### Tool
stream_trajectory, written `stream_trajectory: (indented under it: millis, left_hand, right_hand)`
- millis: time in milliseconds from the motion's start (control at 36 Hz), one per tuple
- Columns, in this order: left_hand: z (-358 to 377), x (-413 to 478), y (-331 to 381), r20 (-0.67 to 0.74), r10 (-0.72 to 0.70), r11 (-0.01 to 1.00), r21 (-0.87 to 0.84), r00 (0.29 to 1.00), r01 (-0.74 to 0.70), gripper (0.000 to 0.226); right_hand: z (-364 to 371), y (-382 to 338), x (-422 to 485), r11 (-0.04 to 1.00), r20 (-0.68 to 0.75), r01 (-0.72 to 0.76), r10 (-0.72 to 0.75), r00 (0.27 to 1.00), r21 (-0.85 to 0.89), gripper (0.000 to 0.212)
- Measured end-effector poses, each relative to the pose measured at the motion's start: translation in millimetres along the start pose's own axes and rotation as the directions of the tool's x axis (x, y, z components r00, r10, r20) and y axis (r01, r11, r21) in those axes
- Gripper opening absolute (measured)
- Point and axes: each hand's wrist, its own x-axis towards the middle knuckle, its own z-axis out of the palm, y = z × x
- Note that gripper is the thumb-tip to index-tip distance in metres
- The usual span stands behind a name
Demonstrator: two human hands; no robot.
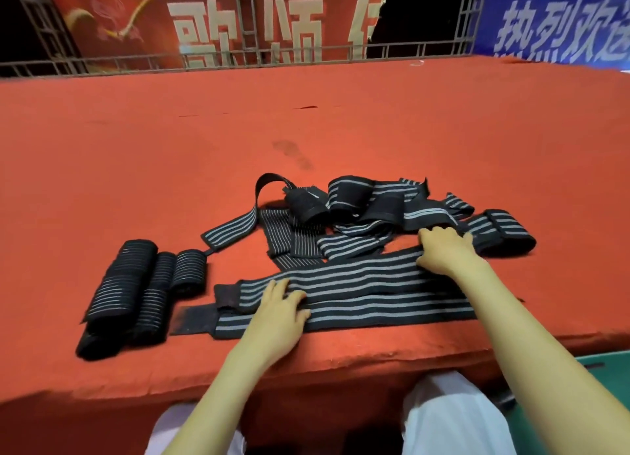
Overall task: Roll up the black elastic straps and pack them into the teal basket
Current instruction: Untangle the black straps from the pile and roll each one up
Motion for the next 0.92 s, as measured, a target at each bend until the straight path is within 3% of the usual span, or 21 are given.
stream_trajectory:
  millis: [167, 278, 361, 444, 556, 639, 722, 806, 917]
  left_hand:
    - [7.8, -11.9, -4.7, -0.082, -0.004, 0.992, -0.128, 0.997, -0.007, 0.034]
    - [1.7, -11.8, -14.6, -0.221, -0.005, 0.999, -0.052, 0.975, -0.006, 0.028]
    - [-7.7, -3.5, -27.6, -0.372, -0.069, 0.984, -0.180, 0.926, 0.001, 0.038]
    - [-17.3, 4.0, -41.8, -0.456, -0.159, 0.971, -0.233, 0.876, 0.055, 0.030]
    - [-26.2, 7.8, -47.6, -0.579, -0.054, 0.990, -0.136, 0.814, -0.031, 0.020]
    - [-30.0, 9.9, -46.0, -0.601, -0.066, 0.983, -0.177, 0.796, -0.052, 0.031]
    - [-36.0, 11.3, -46.4, -0.677, -0.189, 0.946, -0.319, 0.711, -0.052, 0.044]
    - [-52.3, 13.9, -48.4, -0.606, -0.416, 0.839, -0.544, 0.678, 0.029, 0.052]
    - [-68.7, 21.0, -65.2, -0.308, -0.503, 0.797, -0.527, 0.808, 0.295, 0.050]
  right_hand:
    - [26.4, -18.9, -3.6, 0.999, -0.060, 0.022, -0.023, 0.998, -0.024, 0.039]
    - [35.8, -23.9, -2.5, 0.999, -0.078, 0.017, -0.015, 0.997, 0.027, 0.034]
    - [35.2, -26.5, -1.3, 0.999, -0.090, 0.007, -0.003, 0.996, 0.041, 0.032]
    - [35.3, -29.4, -1.2, 0.999, -0.094, -0.009, 0.014, 0.996, 0.053, 0.032]
    - [38.8, -30.9, -3.6, 0.998, -0.142, -0.010, 0.018, 0.990, 0.059, 0.035]
    - [41.0, -30.4, -6.2, 0.996, -0.195, -0.004, 0.021, 0.981, 0.088, 0.042]
    - [42.9, -29.0, -7.7, 0.996, -0.216, 0.011, 0.007, 0.976, 0.086, 0.042]
    - [44.7, -25.8, -9.7, 0.997, -0.226, 0.022, -0.004, 0.974, 0.078, 0.037]
    - [45.4, -19.8, -13.3, 0.997, -0.252, 0.017, 0.002, 0.968, 0.074, 0.031]
